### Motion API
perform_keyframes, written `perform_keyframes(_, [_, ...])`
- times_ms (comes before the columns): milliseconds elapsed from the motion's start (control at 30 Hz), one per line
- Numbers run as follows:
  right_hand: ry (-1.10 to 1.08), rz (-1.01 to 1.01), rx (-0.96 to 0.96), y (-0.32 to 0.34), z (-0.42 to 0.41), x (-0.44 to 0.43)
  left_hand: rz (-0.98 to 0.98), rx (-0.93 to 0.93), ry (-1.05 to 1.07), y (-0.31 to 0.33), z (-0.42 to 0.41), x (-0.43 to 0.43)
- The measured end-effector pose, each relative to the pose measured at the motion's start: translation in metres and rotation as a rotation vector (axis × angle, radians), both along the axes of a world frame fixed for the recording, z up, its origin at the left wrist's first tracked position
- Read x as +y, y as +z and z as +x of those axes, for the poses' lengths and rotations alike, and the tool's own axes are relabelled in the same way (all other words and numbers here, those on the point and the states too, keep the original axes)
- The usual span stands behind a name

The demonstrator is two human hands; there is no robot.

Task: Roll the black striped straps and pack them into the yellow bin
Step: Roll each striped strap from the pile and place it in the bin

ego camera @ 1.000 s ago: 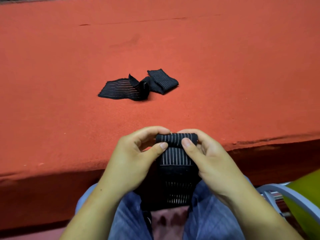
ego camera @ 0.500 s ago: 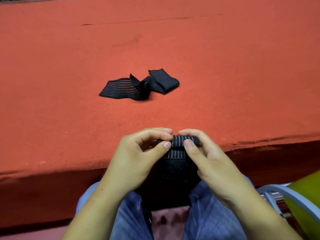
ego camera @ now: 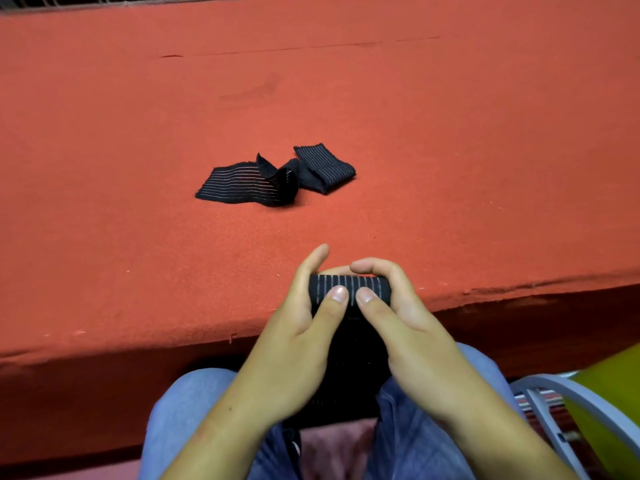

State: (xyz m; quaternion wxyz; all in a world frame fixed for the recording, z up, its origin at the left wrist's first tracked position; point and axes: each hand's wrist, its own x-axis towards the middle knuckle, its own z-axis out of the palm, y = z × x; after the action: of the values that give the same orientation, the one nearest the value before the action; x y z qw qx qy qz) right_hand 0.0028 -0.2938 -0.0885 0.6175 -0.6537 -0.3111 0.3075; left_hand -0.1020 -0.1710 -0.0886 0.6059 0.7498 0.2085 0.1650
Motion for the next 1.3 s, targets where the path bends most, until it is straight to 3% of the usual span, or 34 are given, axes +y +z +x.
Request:
perform_keyframes(200, [-0.034,-0.015,-0.032,0.000,0.003,0.000,0.052,0.039,-0.026,0.001,-0.004,0.001])
perform_keyframes(433, [-0.084,0.040,0.175,-0.007,0.009,0.004,0.240,-0.102,0.054,0.008,-0.003,0.013])
perform_keyframes(600, [-0.110,0.030,0.170,-0.009,0.008,0.006,0.322,-0.123,0.058,0.008,0.000,0.016])
perform_keyframes(800, [-0.117,0.056,0.149,-0.015,0.011,0.007,0.275,-0.122,0.015,0.007,0.000,0.015])
perform_keyframes(900, [-0.081,0.086,0.216,-0.018,0.012,0.005,0.065,-0.107,0.015,0.010,-0.002,0.011])
perform_keyframes(1067, [-0.072,0.078,0.254,-0.024,0.011,0.004,0.146,-0.106,0.088,0.007,-0.001,0.010])
perform_keyframes(1300, [-0.068,0.057,0.291,-0.025,0.010,0.008,0.099,-0.136,0.129,0.001,0.000,0.013])
